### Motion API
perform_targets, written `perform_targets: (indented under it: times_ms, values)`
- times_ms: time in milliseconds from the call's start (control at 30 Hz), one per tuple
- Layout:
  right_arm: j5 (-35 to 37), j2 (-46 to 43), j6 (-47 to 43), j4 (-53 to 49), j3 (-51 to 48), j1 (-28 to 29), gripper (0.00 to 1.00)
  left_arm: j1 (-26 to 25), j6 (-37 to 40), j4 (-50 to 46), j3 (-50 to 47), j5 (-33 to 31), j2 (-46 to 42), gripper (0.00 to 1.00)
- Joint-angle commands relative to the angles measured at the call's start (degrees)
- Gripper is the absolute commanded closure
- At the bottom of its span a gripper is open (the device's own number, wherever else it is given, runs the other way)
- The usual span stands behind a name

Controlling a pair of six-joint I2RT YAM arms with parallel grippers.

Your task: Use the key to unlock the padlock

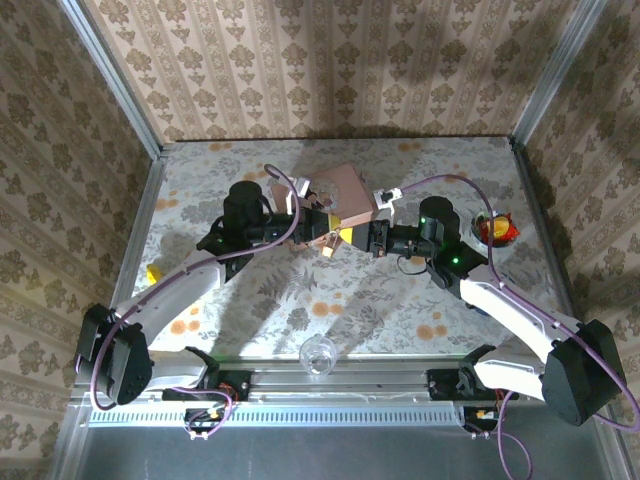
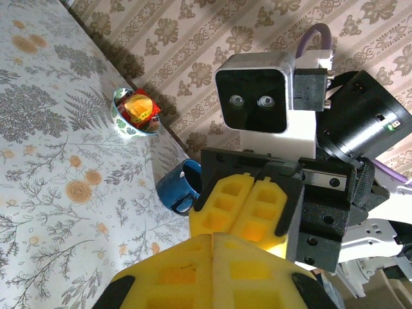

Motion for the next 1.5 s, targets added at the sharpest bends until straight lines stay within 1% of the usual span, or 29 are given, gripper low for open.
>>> perform_targets:
  times_ms: [0, 100, 133, 167, 233, 267, 300, 333, 400, 433, 533, 600, 733, 833, 933, 1033, 1267, 1467]
  values:
    - [-1.0, 0.0, 0.2, 1.9, 1.6, -0.1, 0.99, 0.0, -1.2, 2.8, -0.2, 0.9, 0.5, 1.0]
    - [-0.7, -0.2, 0.1, 1.4, 1.5, -0.1, 1.0, 0.1, -1.4, 2.8, -0.4, -0.3, 0.5, 1.0]
    - [-0.4, -0.4, 0.0, 1.1, 1.4, -0.1, 1.0, 0.2, -1.5, 2.7, -0.7, -1.0, 0.3, 0.97]
    - [0.2, -0.6, -0.2, 0.4, 1.4, -0.1, 1.0, 0.4, -1.6, 2.7, -0.9, -1.7, 0.2, 0.85]
    - [2.3, -1.5, -1.3, -2.8, 1.4, -0.1, 1.0, 0.6, -1.0, 1.4, -1.1, -4.2, -0.6, 0.49]
    - [3.3, -1.8, -1.9, -4.6, 1.4, -0.2, 1.0, 0.6, -0.1, 0.2, -1.1, -5.8, -1.1, 0.37]
    - [5.1, -2.3, -2.5, -7.4, 1.4, -0.2, 1.0, 0.5, 1.2, -1.8, -0.9, -8.4, -1.9, 0.3]
    - [6.5, -2.8, -3.1, -9.7, 1.4, -0.2, 1.0, 0.2, 2.9, -4.3, -0.7, -12.4, -3.2, 0.21]
    - [9.5, -3.8, -4.1, -14.3, 1.0, -0.3, 1.0, -1.6, 7.2, -9.5, -0.1, -22.0, -5.6, 0.05]
    - [10.7, -4.6, -4.2, -15.8, 0.6, -0.4, 1.0, -2.9, 9.9, -12.9, 0.7, -27.5, -6.8, 0.0]
    - [15.4, -6.9, -4.9, -20.6, -0.5, -0.5, 1.0, -7.3, 14.4, -20.2, 2.2, -42.5, -8.6, 0.0]
    - [18.8, -8.4, -5.3, -24.5, -0.9, -0.7, 1.0, -9.5, 14.9, -24.1, 2.8, -49.2, -8.5, 0.0]
    - [23.7, -10.9, -6.0, -31.3, -1.8, -1.5, 1.0, -13.8, 14.9, -32.2, 4.6, -57.3, -5.8, 0.0]
    - [24.7, -12.4, -5.8, -32.2, -3.4, -1.8, 1.0, -17.3, 14.7, -34.0, 4.2, -63.1, -3.6, 0.0]
    - [25.7, -13.0, -5.7, -32.6, -4.6, -1.9, 1.0, -19.9, 13.1, -34.1, 2.9, -66.4, -0.9, 0.0]
    - [26.2, -12.9, -5.9, -33.2, -5.0, -1.9, 1.0, -21.3, 11.2, -32.6, 1.4, -68.5, 1.9, 0.01]
    - [27.9, -12.5, -6.9, -34.3, -5.1, -2.1, 1.0, -21.5, 8.6, -30.6, 0.6, -70.3, 8.0, 0.04]
    - [29.0, -12.4, -6.7, -34.5, -5.9, -2.7, 1.0, -21.3, 7.2, -30.6, 1.0, -72.2, 11.8, 0.09]
